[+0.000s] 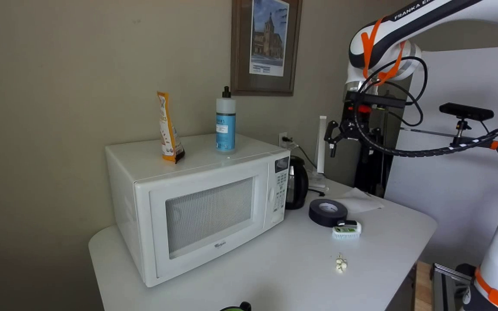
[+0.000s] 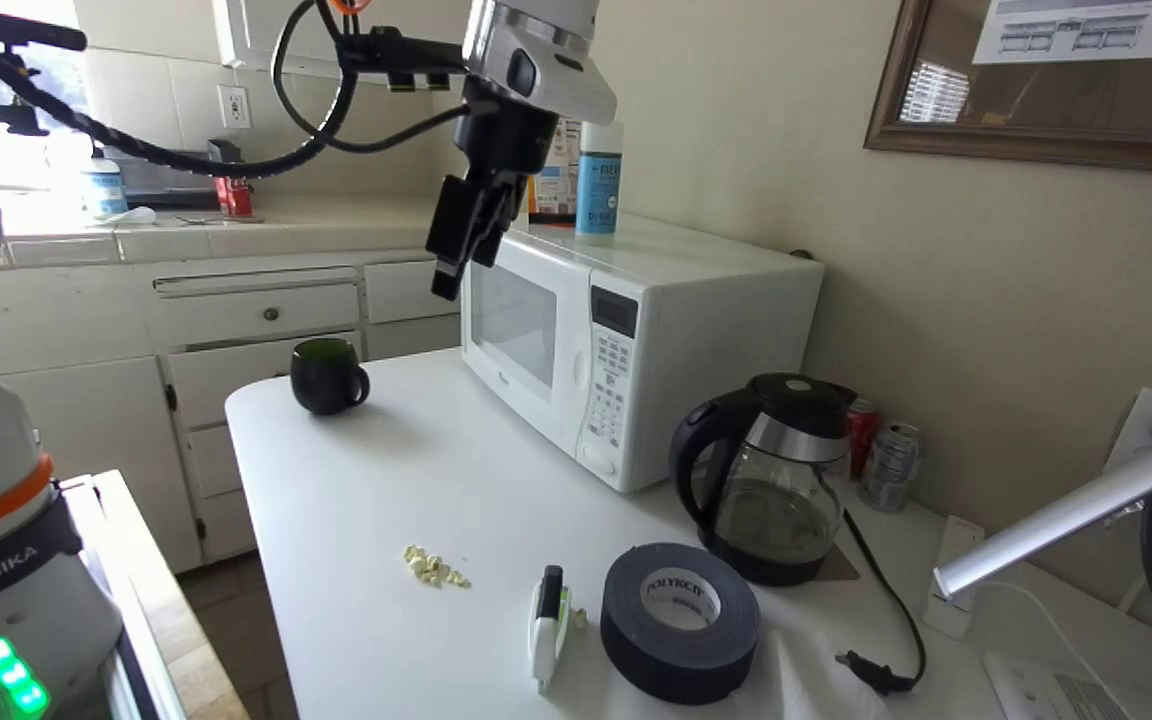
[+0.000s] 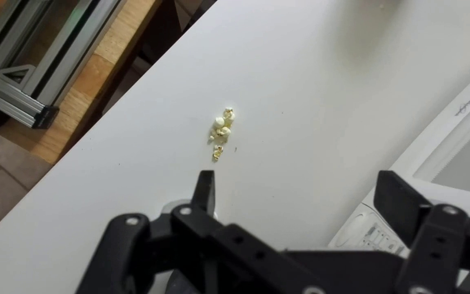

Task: Put the brush in the black cup

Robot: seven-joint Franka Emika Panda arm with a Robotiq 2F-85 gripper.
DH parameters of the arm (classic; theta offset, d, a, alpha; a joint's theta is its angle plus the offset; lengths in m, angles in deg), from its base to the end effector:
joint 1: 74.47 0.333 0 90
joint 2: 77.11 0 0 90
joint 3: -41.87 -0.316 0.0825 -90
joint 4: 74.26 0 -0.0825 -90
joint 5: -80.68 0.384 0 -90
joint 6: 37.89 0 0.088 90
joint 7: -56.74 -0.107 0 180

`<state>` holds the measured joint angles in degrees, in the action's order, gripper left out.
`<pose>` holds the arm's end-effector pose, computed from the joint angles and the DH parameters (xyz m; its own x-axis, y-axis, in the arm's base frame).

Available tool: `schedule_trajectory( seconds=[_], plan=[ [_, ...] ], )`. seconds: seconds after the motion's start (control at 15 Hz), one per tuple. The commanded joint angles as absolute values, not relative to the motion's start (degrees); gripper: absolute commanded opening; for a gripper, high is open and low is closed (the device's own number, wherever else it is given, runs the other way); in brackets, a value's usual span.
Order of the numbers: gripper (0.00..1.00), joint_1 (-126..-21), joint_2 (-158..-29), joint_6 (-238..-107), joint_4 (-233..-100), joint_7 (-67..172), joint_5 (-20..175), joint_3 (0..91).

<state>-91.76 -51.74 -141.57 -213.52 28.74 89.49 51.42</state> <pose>0.3547 -0.1677 0.4523 0.5441 -0.7965 -0.2637 -0.8365 -0.5392 -0.0972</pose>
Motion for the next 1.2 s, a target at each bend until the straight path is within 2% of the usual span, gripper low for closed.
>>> schedule_trajectory(
  seconds=[0.0, 0.33, 0.4, 1.13],
  plan=[
    [1.0, -92.5, -52.6, -142.6, -213.7, 27.7, 90.0, 51.2],
    [1.0, -92.6, -53.1, -142.9, -213.5, 27.6, 90.1, 51.2],
    [1.0, -91.6, -54.1, -138.8, -213.0, 34.3, 88.7, 52.3],
    [1.0, -91.8, -64.7, -136.6, -212.0, 67.1, 72.5, 59.5]
  ],
)
